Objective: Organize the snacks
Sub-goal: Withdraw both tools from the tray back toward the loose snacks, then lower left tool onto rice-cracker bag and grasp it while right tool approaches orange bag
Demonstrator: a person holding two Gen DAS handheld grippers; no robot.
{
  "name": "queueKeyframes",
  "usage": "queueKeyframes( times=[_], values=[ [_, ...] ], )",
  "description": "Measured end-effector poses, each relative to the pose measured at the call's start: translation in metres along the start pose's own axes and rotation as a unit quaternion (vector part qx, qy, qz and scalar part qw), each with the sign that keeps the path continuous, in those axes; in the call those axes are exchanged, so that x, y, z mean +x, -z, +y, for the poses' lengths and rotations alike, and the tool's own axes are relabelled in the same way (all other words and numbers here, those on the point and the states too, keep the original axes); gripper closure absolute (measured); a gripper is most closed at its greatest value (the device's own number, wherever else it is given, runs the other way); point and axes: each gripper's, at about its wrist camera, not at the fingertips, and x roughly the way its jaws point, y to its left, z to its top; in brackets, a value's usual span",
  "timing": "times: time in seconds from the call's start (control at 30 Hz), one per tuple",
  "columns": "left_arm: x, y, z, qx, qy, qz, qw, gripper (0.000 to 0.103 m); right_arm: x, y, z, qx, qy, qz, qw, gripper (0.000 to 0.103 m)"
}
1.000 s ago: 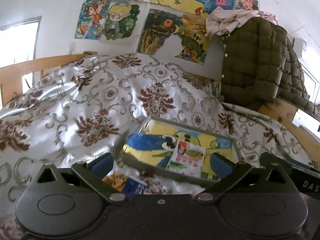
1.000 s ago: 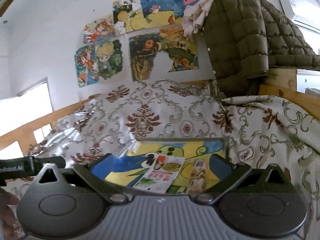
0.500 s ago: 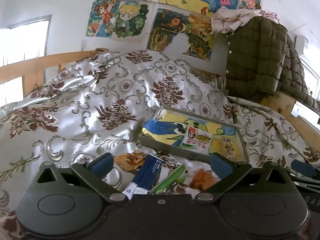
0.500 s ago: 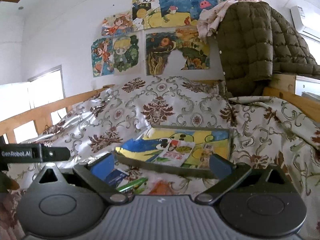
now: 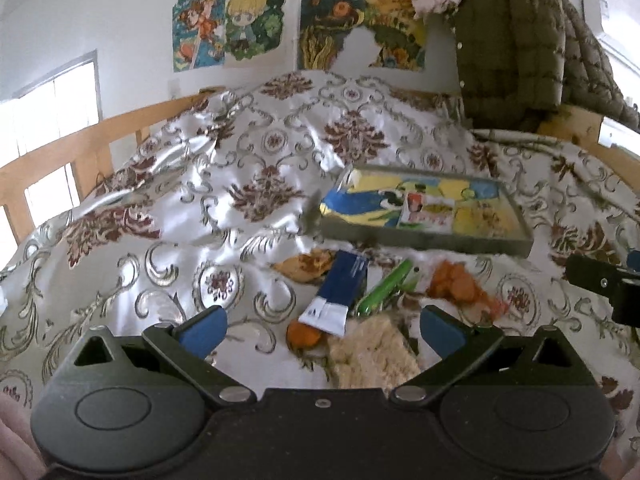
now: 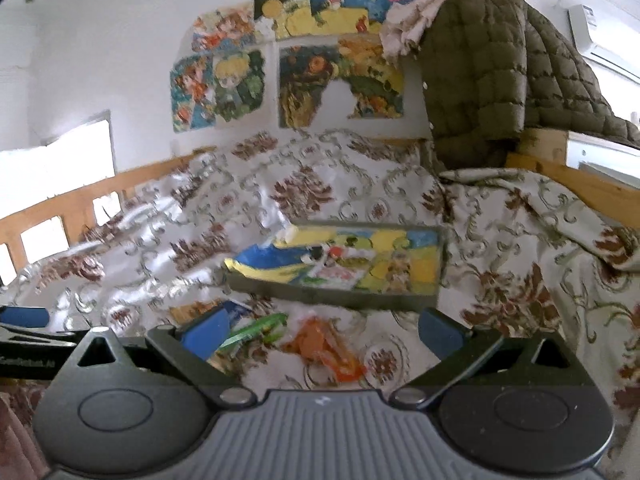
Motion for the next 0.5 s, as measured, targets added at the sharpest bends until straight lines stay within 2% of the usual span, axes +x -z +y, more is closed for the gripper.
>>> queueKeyframes(
  times=[0.5],
  values=[
    [0.016, 0.016, 0.003, -0.03, 0.02, 0.081, 0.996, 0.001, 0.014, 0.014, -0.003, 0.02, 0.03, 0.088, 0.995, 0.0]
  ],
)
